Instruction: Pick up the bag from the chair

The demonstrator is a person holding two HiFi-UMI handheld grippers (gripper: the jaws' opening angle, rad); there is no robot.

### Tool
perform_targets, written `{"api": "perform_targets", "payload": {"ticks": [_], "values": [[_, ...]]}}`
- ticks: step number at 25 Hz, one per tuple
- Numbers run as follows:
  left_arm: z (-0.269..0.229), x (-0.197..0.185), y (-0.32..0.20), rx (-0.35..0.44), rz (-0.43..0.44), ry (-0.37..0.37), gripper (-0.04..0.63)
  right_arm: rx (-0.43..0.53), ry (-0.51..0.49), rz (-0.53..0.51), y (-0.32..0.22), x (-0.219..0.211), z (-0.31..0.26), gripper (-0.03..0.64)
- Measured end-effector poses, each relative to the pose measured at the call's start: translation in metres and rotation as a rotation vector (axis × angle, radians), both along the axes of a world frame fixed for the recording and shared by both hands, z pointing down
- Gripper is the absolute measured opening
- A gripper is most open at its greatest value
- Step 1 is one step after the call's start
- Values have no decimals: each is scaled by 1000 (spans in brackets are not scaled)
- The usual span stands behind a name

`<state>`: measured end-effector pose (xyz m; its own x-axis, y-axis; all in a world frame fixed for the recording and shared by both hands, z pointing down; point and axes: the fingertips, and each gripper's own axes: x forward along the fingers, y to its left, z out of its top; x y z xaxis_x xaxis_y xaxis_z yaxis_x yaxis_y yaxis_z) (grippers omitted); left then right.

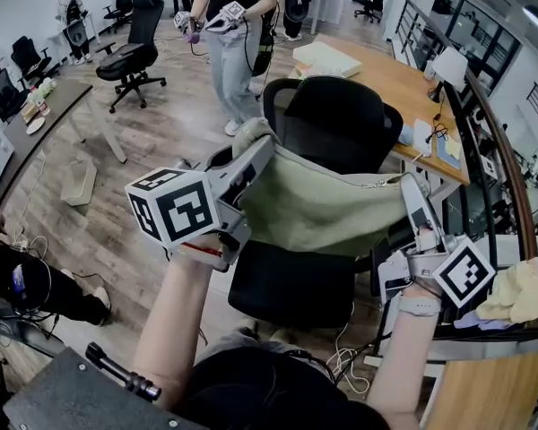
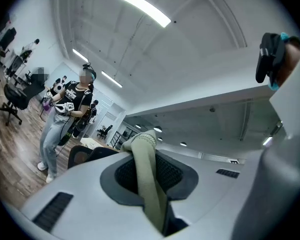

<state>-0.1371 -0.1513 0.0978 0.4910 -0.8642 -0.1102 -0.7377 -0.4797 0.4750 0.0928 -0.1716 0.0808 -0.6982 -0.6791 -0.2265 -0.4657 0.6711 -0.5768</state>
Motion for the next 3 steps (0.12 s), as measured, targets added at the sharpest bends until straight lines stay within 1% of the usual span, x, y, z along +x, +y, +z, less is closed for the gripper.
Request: {"api": "perform_targets", "payload": {"ticks": [3], "values": [[-4,-1,-1,11,-15,-60,46,7,-4,-7,-1,-4,-5,103]]}}
